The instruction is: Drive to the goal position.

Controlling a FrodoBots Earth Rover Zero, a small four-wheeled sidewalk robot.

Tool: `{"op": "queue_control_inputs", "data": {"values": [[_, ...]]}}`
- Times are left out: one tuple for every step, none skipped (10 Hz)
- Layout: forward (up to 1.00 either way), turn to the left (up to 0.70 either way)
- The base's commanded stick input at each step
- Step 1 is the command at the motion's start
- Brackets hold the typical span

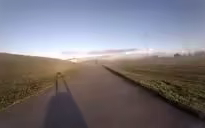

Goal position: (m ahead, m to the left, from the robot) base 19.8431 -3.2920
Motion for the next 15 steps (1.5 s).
{"op": "queue_control_inputs", "data": {"values": [[0.70, 0.00], [0.70, 0.00], [0.70, 0.00], [0.70, 0.00], [0.70, 0.00], [0.70, 0.00], [0.70, 0.00], [0.70, 0.00], [0.70, 0.00], [0.70, 0.00], [0.70, 0.00], [0.70, 0.00], [0.70, 0.00], [0.70, 0.00], [0.70, 0.00]]}}
